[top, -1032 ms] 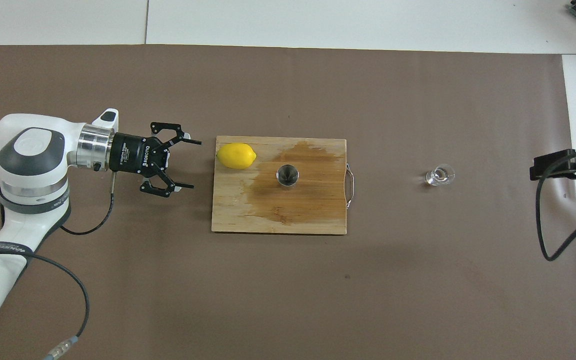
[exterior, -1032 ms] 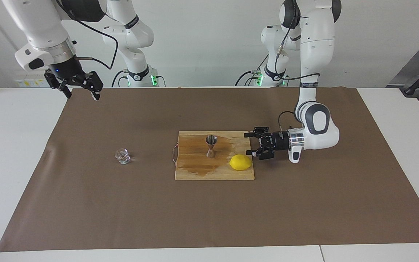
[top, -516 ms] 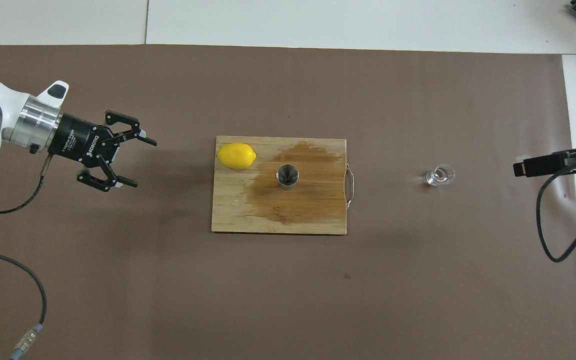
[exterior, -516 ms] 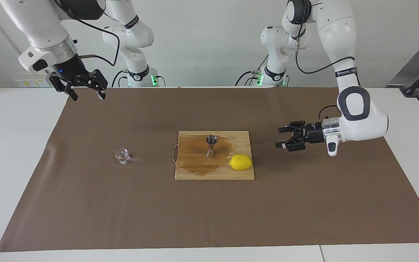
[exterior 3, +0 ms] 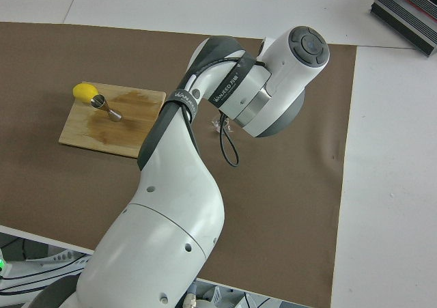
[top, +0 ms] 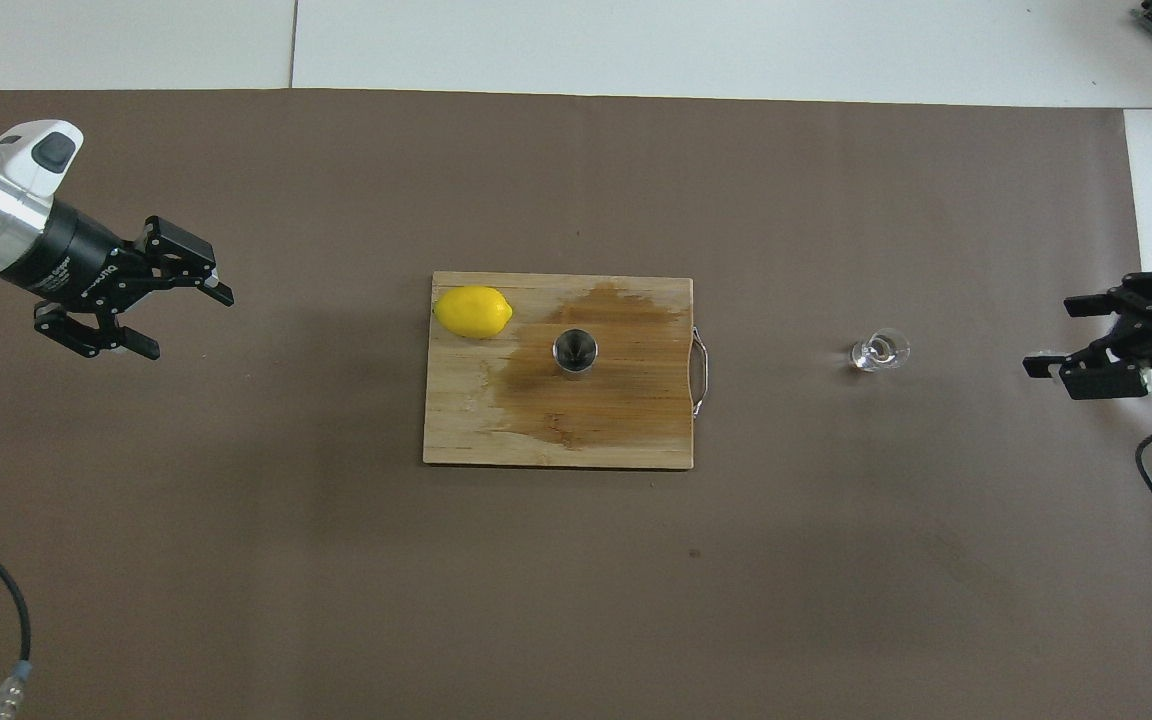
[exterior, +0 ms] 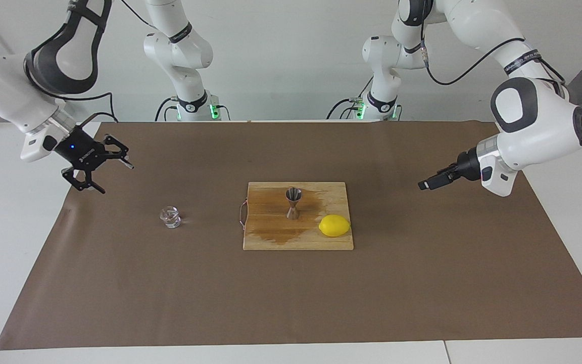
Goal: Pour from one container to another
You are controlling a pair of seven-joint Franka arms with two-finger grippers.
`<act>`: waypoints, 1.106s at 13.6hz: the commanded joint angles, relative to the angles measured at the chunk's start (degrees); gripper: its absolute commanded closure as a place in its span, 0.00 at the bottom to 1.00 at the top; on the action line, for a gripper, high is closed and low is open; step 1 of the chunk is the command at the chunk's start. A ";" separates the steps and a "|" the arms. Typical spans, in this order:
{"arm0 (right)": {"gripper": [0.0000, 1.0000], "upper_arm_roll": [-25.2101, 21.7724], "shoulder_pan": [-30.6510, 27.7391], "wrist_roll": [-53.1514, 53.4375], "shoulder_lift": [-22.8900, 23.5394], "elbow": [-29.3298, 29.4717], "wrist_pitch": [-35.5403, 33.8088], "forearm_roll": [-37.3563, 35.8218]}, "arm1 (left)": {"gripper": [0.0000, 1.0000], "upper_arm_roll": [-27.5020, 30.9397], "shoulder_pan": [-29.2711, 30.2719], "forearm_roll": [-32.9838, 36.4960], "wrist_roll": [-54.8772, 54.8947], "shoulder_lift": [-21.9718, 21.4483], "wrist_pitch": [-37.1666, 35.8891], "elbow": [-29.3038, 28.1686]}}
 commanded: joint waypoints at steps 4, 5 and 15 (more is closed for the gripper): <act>0.00 0.48 -2.74 -28.10 10.35 0.19 1.09 17.74 | 0.00 0.14 -2.12 11.68 21.83 -2.33 7.07 2.08; 0.00 0.57 -2.82 -30.82 11.93 0.28 0.74 19.41 | 0.00 0.05 -2.20 13.35 22.81 -2.68 8.83 2.70; 0.00 0.57 -4.41 -51.05 18.62 -2.00 -7.62 27.32 | 0.00 -6.16 -0.12 17.75 22.65 -8.92 10.96 -0.72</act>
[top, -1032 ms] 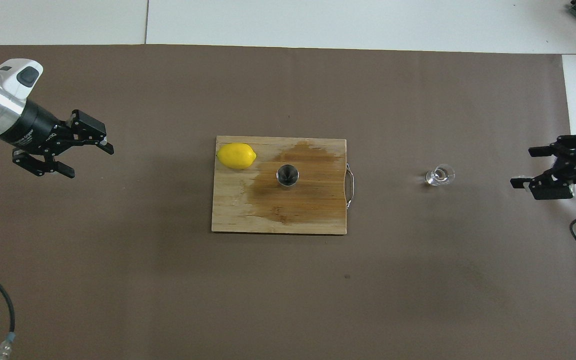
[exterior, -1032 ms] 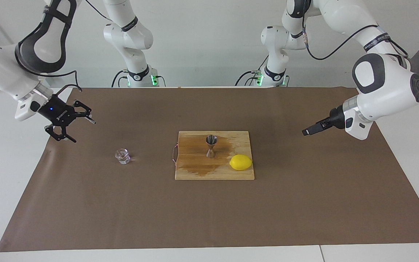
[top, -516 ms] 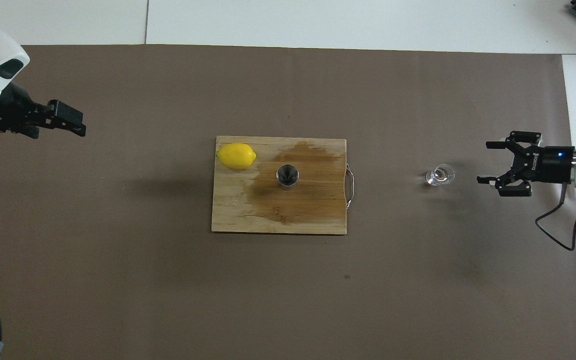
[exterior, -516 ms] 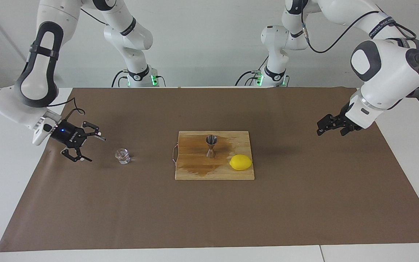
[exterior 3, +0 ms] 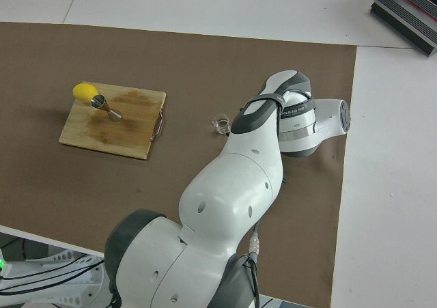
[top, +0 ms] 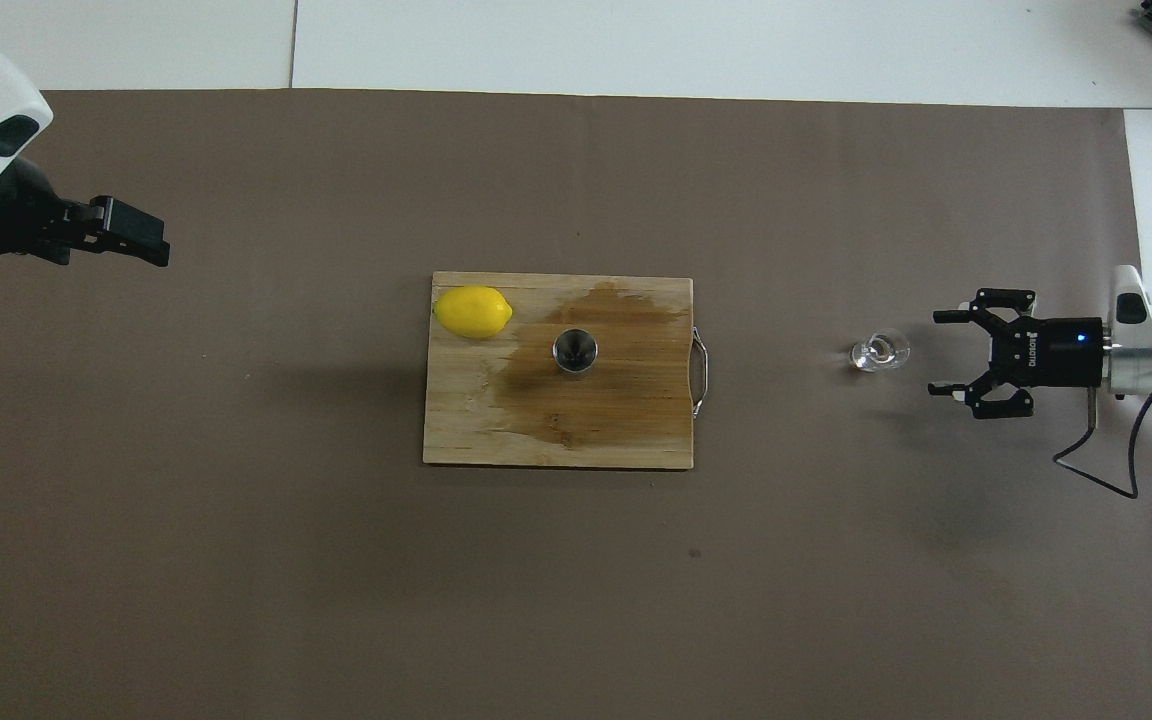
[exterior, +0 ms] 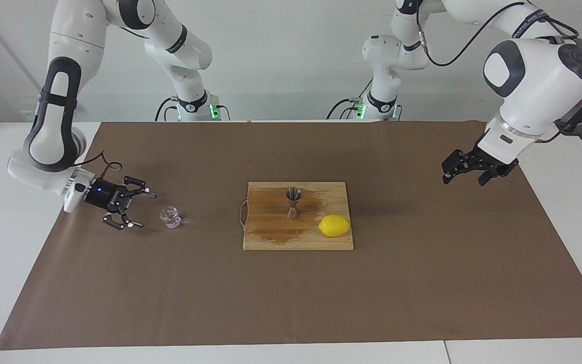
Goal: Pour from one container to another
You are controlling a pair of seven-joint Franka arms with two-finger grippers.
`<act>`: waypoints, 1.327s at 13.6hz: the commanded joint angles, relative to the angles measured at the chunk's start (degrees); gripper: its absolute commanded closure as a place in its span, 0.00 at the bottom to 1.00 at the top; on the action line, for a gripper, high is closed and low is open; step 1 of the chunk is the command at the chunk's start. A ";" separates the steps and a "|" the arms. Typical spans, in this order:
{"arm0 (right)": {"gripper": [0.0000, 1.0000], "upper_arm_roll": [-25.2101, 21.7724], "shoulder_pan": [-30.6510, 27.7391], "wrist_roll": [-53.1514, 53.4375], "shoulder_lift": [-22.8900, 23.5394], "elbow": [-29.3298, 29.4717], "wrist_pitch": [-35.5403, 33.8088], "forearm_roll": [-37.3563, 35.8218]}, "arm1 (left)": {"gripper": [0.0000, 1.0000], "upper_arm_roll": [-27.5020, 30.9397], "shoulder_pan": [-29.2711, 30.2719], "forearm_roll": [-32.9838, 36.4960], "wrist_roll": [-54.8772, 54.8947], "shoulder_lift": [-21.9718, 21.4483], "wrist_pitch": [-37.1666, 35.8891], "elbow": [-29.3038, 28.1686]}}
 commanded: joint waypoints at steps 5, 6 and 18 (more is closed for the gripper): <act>0.00 0.70 1.29 -6.44 2.41 -1.75 0.38 8.46 | 0.00 -12.88 10.15 3.00 -0.03 -3.10 -3.36 -2.00; 0.00 0.70 1.48 -6.35 2.42 -1.57 0.73 9.00 | 0.00 -13.85 10.85 3.00 -0.21 -3.54 -4.50 -1.91; 0.00 0.61 2.71 -7.85 4.00 -1.75 5.74 10.15 | 0.00 -20.01 16.40 7.40 -1.52 -7.84 -19.63 -4.00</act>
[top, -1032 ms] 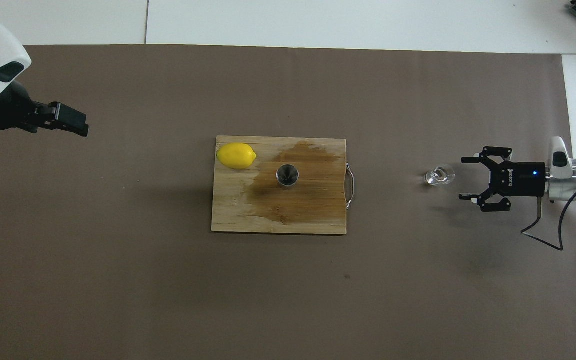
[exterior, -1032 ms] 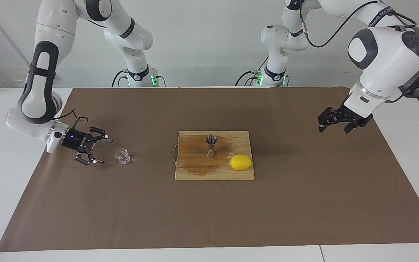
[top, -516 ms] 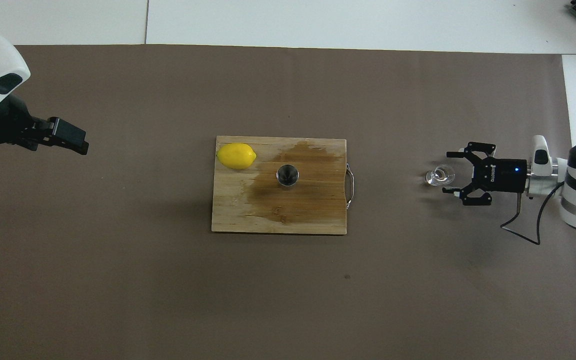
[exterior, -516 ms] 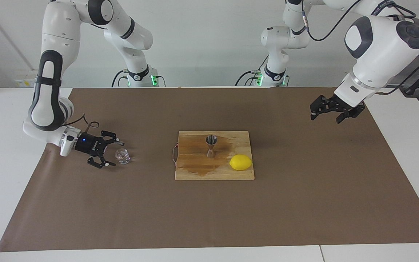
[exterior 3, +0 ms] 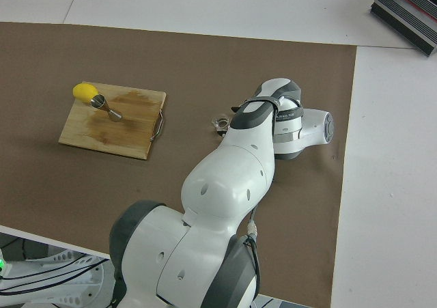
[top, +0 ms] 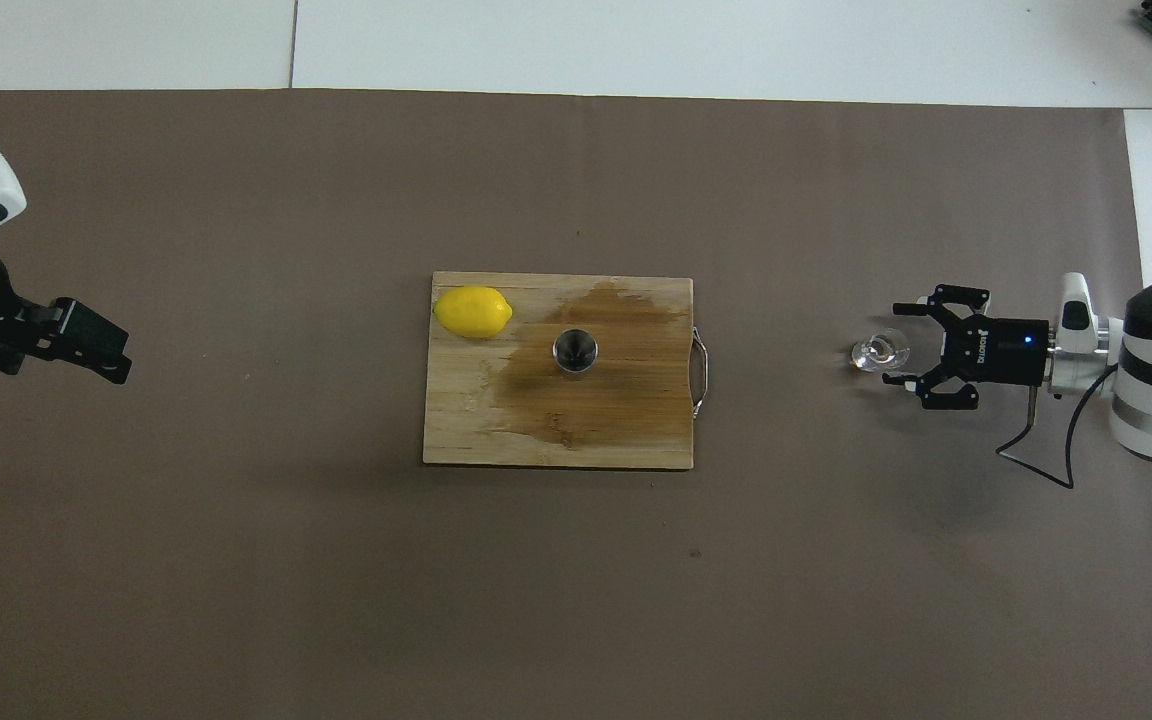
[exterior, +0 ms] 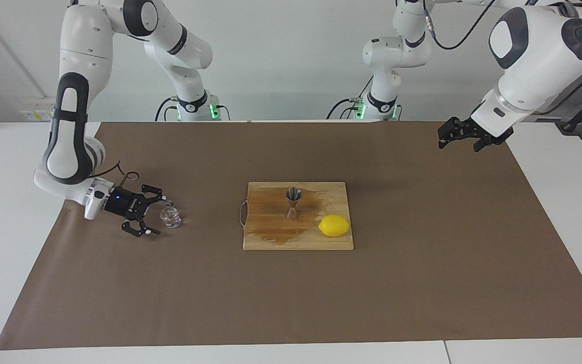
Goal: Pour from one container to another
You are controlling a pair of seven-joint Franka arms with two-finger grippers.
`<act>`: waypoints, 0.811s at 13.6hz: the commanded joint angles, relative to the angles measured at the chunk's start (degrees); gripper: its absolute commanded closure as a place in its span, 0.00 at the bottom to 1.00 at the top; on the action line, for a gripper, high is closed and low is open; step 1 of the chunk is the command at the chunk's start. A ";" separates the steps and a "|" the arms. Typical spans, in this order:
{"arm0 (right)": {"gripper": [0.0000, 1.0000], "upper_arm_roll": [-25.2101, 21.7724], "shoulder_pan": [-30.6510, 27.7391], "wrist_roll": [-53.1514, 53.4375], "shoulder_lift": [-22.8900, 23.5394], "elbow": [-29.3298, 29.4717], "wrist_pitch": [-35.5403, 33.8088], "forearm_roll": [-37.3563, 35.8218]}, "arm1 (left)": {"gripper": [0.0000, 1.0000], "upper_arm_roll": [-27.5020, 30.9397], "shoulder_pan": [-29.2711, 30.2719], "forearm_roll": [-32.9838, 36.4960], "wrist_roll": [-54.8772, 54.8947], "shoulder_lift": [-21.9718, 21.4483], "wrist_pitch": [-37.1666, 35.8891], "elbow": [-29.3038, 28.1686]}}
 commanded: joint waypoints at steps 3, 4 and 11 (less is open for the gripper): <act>0.00 0.20 0.40 -1.98 0.21 -0.20 0.12 1.45 | 0.00 -1.41 0.81 1.38 -1.53 -4.31 3.55 -8.07; 0.00 0.20 0.57 -1.98 0.21 -0.29 0.21 1.45 | 0.00 -1.06 0.72 1.38 -1.61 -4.84 5.22 -9.92; 0.23 0.12 1.28 -1.98 0.13 -0.20 0.12 1.36 | 0.00 1.04 0.46 3.66 -5.75 -5.02 14.88 -12.14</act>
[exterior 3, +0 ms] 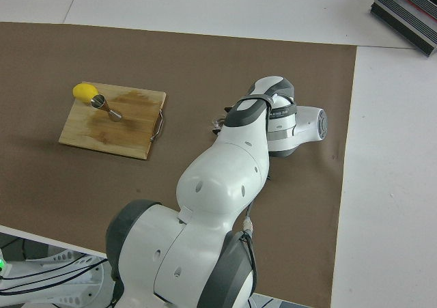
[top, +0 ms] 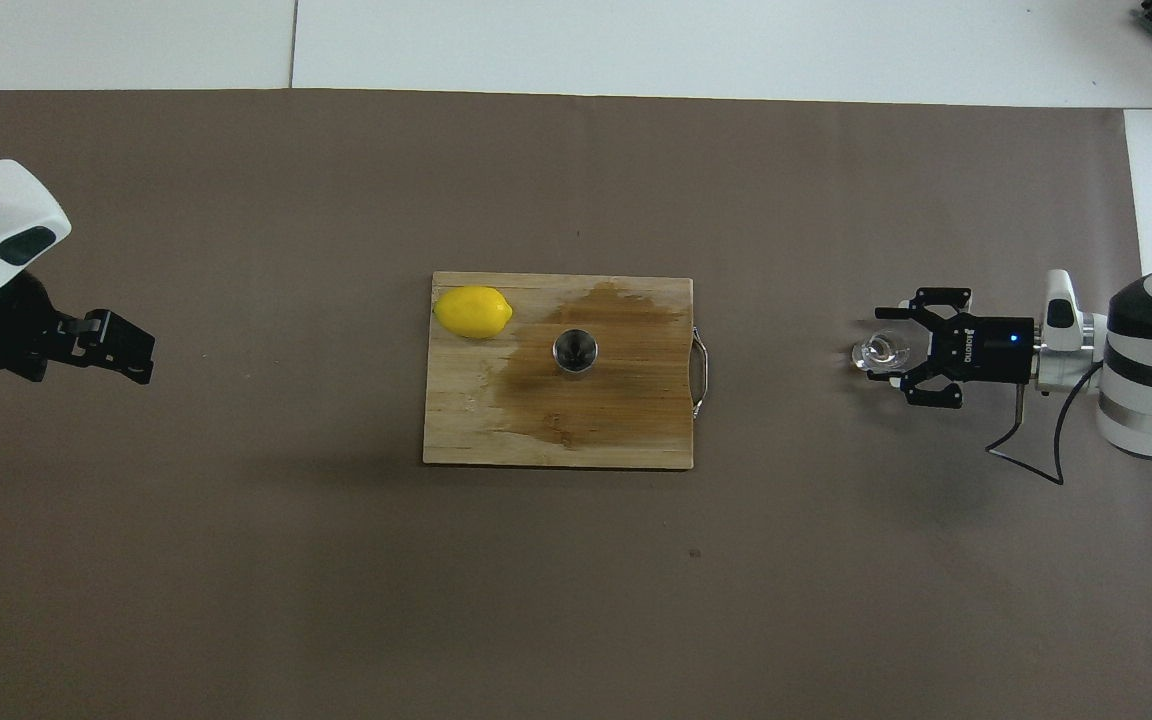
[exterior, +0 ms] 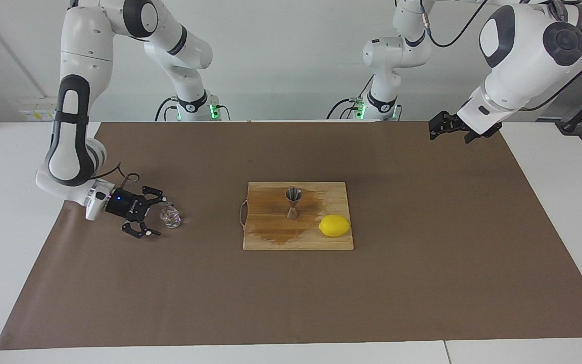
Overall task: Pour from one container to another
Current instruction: 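Close the right gripper on the clear glass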
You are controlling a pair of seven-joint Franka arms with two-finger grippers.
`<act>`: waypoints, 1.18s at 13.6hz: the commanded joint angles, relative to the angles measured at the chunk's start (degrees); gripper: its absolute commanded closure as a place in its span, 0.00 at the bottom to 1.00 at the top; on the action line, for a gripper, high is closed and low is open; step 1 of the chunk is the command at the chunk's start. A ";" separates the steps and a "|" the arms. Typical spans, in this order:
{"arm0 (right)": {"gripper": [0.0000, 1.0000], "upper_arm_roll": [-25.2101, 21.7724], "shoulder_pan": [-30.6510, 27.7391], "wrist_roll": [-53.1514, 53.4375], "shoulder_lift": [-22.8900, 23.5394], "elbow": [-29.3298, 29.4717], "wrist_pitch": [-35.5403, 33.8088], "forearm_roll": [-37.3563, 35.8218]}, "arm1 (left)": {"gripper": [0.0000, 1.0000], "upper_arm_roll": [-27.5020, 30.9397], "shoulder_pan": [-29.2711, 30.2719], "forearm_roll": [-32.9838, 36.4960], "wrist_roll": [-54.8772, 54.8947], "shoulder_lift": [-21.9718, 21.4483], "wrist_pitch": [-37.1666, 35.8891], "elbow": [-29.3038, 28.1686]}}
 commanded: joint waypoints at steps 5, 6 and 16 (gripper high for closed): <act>0.40 0.00 -0.20 -1.58 0.12 -0.02 0.16 0.92 | 0.00 0.93 0.07 1.20 -0.70 -2.89 8.29 -1.45; 0.44 0.00 -0.29 -1.58 0.12 -0.02 0.25 0.92 | 0.00 0.93 0.15 1.20 -0.79 -2.98 8.46 -1.45; 0.77 0.70 3.83 -2.11 -3.12 2.00 6.82 0.92 | 0.00 0.93 -0.37 0.76 -0.88 -3.25 7.59 -1.71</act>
